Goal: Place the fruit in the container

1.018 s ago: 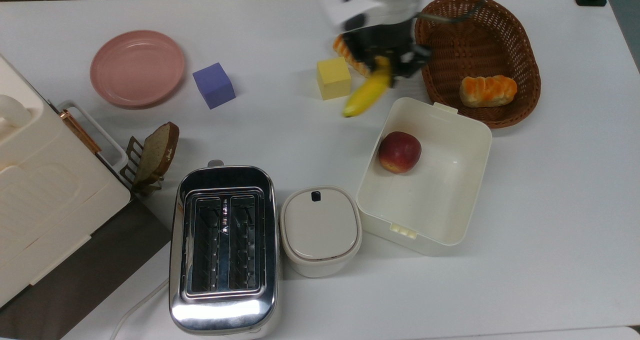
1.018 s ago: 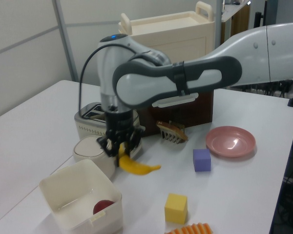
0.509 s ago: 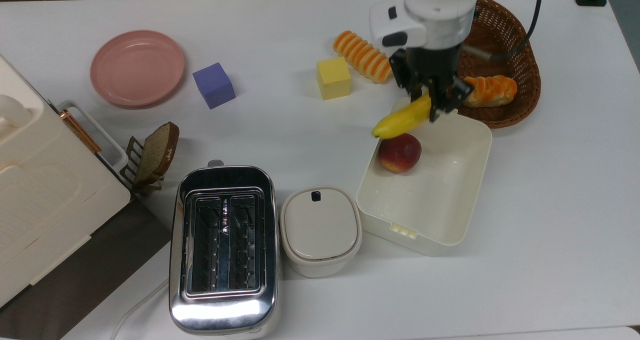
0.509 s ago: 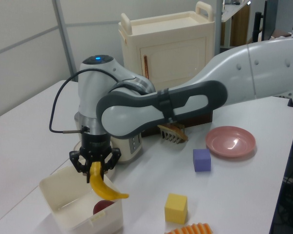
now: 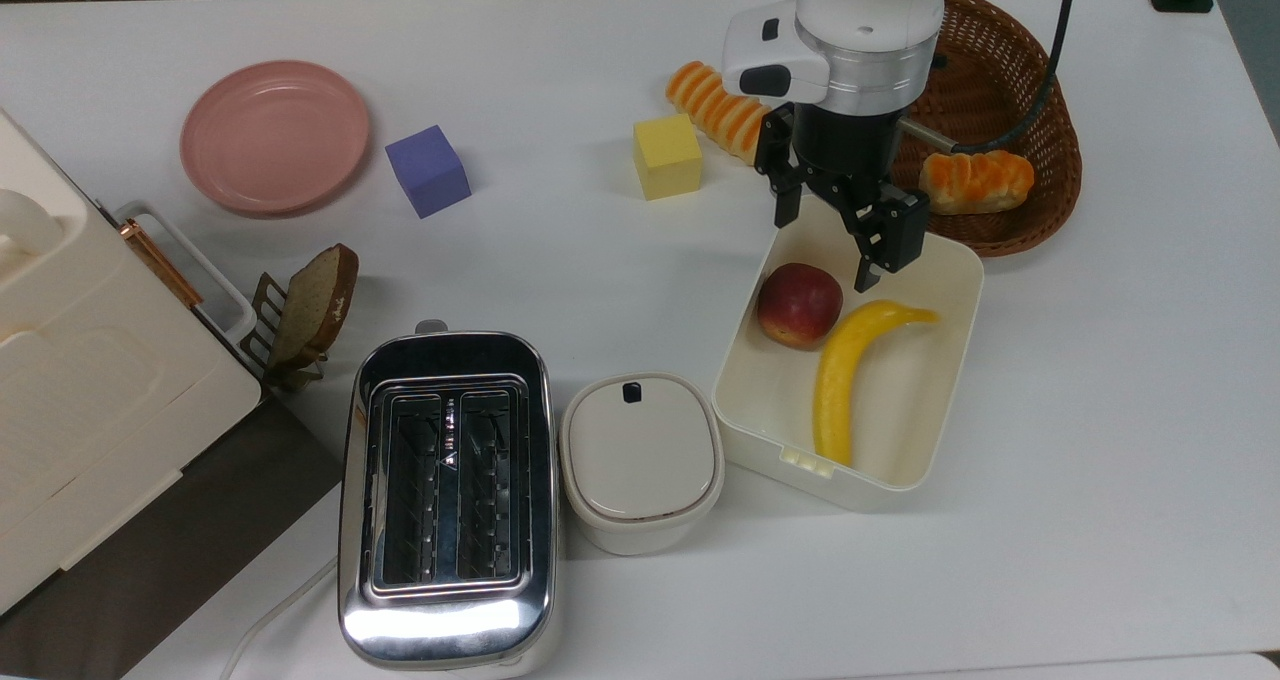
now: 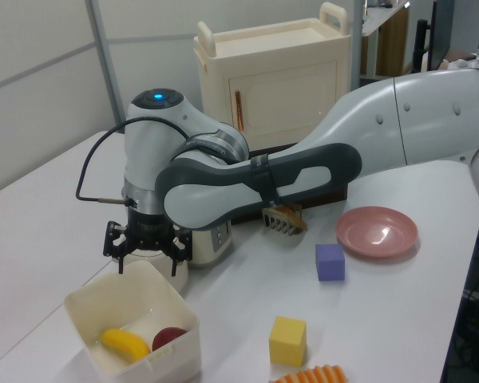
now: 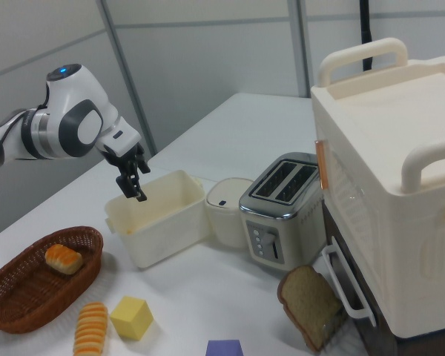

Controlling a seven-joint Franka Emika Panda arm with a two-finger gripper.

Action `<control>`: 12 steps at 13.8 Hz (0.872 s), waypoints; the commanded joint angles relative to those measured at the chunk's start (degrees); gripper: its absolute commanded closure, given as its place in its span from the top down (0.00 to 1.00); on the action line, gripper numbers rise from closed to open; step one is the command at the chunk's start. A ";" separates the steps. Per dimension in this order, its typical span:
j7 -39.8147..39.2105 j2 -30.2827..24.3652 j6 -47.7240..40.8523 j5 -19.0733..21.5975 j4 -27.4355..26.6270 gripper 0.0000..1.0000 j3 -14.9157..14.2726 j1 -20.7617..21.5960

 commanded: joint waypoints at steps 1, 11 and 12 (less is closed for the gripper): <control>-1.87 -1.54 -0.64 -1.87 0.32 1.00 -0.46 -0.96; -55.64 -12.00 -32.97 2.61 -0.83 1.00 -0.46 -7.29; -58.03 -12.53 -34.30 2.61 -0.83 1.00 -0.46 -8.78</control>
